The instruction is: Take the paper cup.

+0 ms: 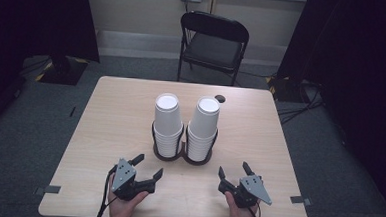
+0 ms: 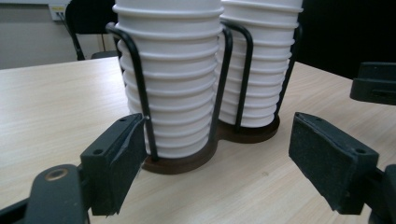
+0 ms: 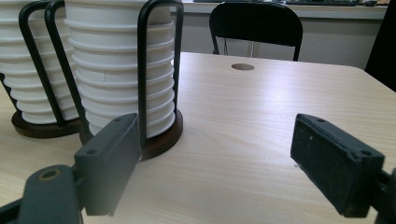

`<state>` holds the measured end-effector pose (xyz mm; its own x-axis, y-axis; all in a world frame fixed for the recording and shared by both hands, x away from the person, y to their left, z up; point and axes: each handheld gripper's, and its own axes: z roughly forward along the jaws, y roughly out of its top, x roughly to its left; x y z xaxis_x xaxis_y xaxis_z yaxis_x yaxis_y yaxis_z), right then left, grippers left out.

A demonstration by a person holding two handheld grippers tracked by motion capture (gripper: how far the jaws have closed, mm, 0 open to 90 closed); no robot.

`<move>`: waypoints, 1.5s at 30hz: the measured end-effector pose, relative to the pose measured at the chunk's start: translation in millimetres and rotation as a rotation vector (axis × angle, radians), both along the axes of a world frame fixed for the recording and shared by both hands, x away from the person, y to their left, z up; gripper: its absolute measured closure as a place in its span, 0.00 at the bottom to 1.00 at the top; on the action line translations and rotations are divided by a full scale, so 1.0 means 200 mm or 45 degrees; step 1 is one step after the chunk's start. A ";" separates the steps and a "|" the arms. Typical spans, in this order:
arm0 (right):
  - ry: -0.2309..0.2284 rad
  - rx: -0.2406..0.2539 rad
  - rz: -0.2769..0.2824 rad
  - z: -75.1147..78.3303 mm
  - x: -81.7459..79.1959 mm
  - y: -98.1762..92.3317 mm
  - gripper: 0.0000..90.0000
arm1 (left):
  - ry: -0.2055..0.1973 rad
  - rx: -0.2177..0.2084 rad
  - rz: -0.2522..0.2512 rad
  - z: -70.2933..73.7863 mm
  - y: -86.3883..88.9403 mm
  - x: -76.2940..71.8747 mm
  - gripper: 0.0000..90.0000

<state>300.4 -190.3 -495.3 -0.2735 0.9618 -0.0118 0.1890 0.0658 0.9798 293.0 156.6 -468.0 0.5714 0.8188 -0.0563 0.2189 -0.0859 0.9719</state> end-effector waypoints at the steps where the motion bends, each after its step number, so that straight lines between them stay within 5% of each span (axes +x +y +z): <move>1: -0.003 0.000 0.000 0.00 0.00 0.00 0.17 | -0.004 0.002 -0.016 0.01 -0.01 0.00 0.21; 14: 0.006 -0.001 -0.004 0.00 0.00 0.00 0.19 | -0.024 0.021 -0.104 0.08 -0.09 0.01 0.29; 20: 0.018 -0.005 -0.008 0.00 0.01 0.00 0.19 | -0.006 0.007 -0.133 0.09 -0.13 0.02 0.27; 29: 0.020 -0.005 -0.006 0.00 0.01 0.00 0.19 | -0.064 0.018 -0.198 0.18 -0.19 0.04 0.22; 36: 0.015 -0.003 -0.010 0.00 0.01 0.00 0.20 | -0.058 0.028 -0.277 0.23 -0.26 0.07 0.21; 45: 0.014 -0.004 -0.012 0.00 0.00 0.00 0.20 | -0.091 0.062 -0.270 0.29 -0.30 0.09 0.21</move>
<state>301.1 -189.6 -495.1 -0.2647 0.9643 -0.0118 0.2004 0.0669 0.9774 312.0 97.2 -409.5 0.7323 0.6805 0.0269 0.1220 -0.1699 0.9779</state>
